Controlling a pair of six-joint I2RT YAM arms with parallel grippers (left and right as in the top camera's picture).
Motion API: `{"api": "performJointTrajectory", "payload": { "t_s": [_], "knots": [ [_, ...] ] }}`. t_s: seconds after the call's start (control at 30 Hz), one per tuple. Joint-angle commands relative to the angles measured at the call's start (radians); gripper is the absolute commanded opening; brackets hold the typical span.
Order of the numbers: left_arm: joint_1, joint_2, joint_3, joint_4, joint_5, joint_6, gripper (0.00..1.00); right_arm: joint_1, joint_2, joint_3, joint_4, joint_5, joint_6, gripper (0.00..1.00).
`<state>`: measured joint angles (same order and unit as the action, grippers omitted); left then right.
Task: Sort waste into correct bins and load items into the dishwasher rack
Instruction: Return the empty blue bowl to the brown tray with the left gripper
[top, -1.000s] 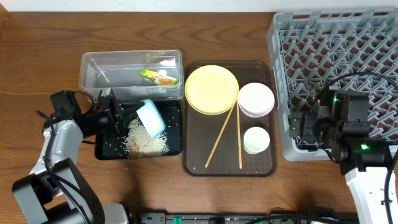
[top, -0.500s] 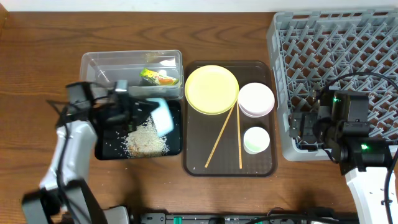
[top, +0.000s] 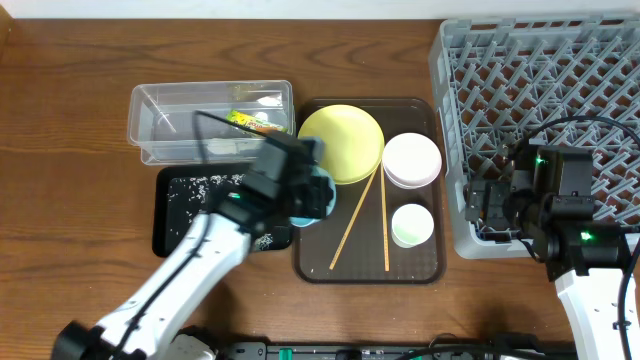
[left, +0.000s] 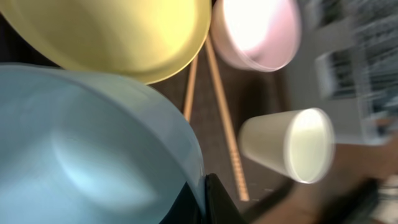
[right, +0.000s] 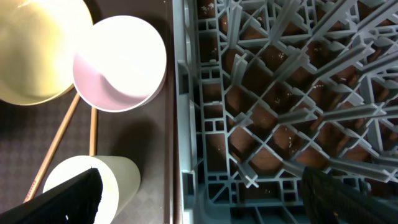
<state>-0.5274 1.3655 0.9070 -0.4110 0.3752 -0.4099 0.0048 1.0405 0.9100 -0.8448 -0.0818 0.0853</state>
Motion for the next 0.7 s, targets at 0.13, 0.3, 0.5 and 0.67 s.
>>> {"api": "performJointTrajectory", "payload": {
  "t_s": [0.13, 0.3, 0.5, 0.67],
  "knots": [
    [-0.169, 0.164, 0.017, 0.077, -0.193, 0.033, 0.06, -0.010, -0.002, 0.020, -0.002, -0.001, -0.012, 0.99],
    [-0.208, 0.231, 0.017, 0.114, -0.193, 0.033, 0.07, -0.010, -0.002, 0.020, -0.001, -0.001, -0.012, 0.99],
    [-0.209, 0.187, 0.034, 0.105, -0.193, 0.124, 0.32, -0.010, -0.002, 0.020, -0.001, -0.001, -0.012, 0.99],
    [-0.210, 0.108, 0.074, 0.110, -0.190, 0.132, 0.41, -0.010, -0.002, 0.020, -0.001, -0.001, -0.012, 0.99]
  ]
}}
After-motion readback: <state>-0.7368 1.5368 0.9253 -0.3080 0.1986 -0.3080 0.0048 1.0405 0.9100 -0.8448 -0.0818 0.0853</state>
